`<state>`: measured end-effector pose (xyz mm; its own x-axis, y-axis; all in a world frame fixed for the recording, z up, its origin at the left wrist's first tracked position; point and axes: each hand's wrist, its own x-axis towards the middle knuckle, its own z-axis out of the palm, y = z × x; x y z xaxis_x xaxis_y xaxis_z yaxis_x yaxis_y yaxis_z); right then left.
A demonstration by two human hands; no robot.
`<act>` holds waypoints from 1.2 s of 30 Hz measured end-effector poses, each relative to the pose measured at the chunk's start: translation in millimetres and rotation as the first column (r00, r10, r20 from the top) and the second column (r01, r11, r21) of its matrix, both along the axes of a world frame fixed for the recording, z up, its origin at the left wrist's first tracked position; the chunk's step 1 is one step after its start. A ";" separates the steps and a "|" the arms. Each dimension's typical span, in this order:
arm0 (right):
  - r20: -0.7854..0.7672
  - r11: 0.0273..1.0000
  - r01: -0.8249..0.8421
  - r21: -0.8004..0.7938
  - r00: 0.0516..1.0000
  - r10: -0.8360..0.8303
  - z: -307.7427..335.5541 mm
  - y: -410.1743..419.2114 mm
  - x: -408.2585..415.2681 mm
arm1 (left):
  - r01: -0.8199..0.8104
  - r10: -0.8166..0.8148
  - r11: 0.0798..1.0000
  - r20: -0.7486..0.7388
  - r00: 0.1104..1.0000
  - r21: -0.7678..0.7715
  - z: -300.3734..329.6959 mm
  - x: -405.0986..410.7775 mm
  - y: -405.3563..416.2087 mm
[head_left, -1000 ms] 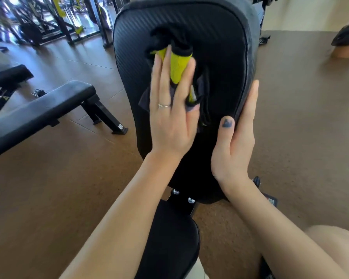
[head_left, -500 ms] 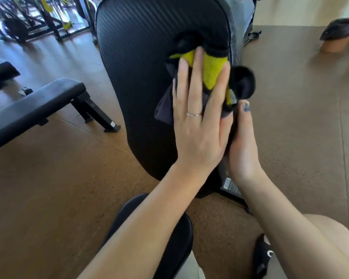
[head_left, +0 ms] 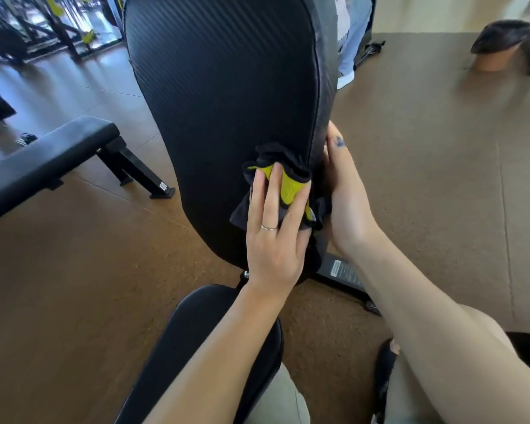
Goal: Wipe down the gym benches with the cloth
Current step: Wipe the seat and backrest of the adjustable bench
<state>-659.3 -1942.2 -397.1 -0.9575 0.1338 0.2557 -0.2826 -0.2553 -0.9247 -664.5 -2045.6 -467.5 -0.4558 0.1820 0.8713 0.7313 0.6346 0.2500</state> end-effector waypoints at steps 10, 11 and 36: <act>0.042 0.974 -0.167 -0.155 0.984 0.176 3.8 18.8 1.3 | -0.096 0.104 0.994 -0.194 0.976 0.048 113.6 -18.2 34.5; 0.028 0.972 -0.174 -0.159 0.983 0.181 3.4 19.1 1.3 | -0.113 0.120 0.992 -0.208 0.971 0.048 114.1 -20.1 35.6; 0.752 0.997 0.067 0.041 0.655 -0.075 143.3 22.1 19.3 | -0.379 -0.319 0.865 0.943 0.089 0.329 208.5 63.1 1.2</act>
